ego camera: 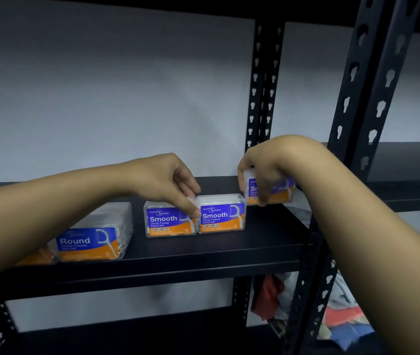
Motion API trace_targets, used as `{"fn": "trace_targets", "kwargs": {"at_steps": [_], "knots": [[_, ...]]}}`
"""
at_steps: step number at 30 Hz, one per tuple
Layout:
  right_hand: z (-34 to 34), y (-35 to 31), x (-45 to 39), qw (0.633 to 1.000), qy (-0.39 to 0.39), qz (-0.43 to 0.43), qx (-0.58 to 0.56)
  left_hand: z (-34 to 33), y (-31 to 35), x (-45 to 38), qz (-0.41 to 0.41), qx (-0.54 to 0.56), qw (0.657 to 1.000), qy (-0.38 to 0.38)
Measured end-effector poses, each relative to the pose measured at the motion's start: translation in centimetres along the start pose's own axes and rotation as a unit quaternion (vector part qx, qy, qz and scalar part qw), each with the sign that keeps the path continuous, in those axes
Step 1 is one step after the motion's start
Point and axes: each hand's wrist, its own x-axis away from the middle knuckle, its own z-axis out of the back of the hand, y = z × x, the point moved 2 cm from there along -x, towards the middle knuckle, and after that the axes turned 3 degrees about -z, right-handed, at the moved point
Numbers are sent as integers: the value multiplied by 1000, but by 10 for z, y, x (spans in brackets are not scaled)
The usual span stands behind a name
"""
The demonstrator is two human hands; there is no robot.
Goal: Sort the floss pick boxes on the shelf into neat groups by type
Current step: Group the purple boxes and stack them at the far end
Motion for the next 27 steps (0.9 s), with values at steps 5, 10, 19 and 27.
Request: {"fn": "trace_targets", "kwargs": {"at_steps": [5,10,19,27], "knots": [[-18,-3,-6,999,-44,5,19,-10,0,-2,6,54,998,-18],[-28,-4,-8,997,-70,34,10,-14,-3,-7,22,69,997,-14],[-36,-3,-8,995,-87,55,-7,-13,-3,-9,34,65,997,-19],[-38,-5,-11,994,-94,57,-3,-14,-3,-10,33,63,997,-20]]}}
